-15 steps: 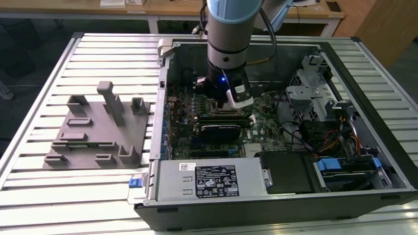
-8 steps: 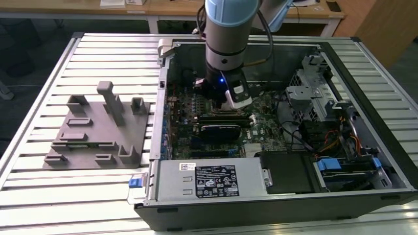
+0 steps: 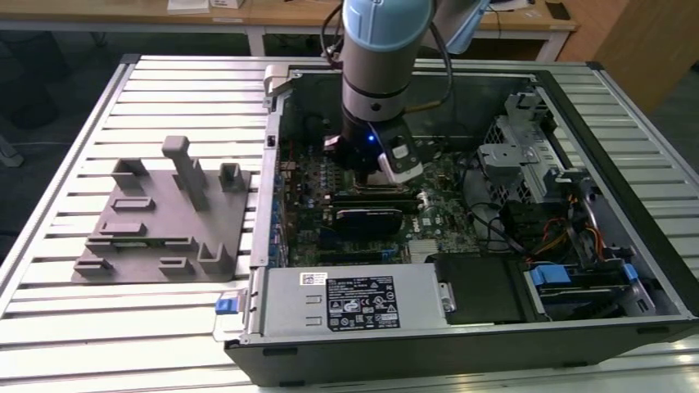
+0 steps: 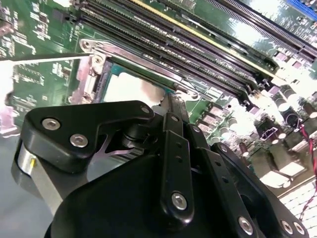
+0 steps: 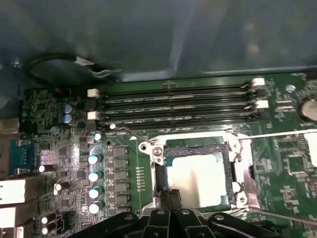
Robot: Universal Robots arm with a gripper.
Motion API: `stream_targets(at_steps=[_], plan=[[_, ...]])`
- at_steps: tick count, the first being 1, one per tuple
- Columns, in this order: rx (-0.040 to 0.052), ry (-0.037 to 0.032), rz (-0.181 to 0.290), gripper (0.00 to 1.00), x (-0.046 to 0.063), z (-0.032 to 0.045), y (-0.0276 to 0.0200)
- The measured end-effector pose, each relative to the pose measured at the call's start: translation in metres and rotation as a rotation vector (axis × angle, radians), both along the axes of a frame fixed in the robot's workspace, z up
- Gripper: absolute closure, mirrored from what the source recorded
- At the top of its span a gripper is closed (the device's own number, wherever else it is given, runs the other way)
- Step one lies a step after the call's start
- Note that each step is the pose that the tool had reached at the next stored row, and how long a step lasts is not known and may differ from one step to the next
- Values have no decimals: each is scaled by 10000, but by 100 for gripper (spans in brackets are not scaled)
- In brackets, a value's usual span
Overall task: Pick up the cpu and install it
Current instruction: 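Close the cpu cover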
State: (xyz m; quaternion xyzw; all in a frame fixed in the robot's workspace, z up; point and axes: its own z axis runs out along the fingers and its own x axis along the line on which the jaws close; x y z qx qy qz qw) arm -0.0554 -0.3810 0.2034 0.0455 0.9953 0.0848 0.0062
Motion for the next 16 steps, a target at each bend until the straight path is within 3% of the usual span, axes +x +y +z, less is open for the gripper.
stream_targets(at_steps=[16], plan=[[0, 0, 1015, 89, -3, -53, 26]])
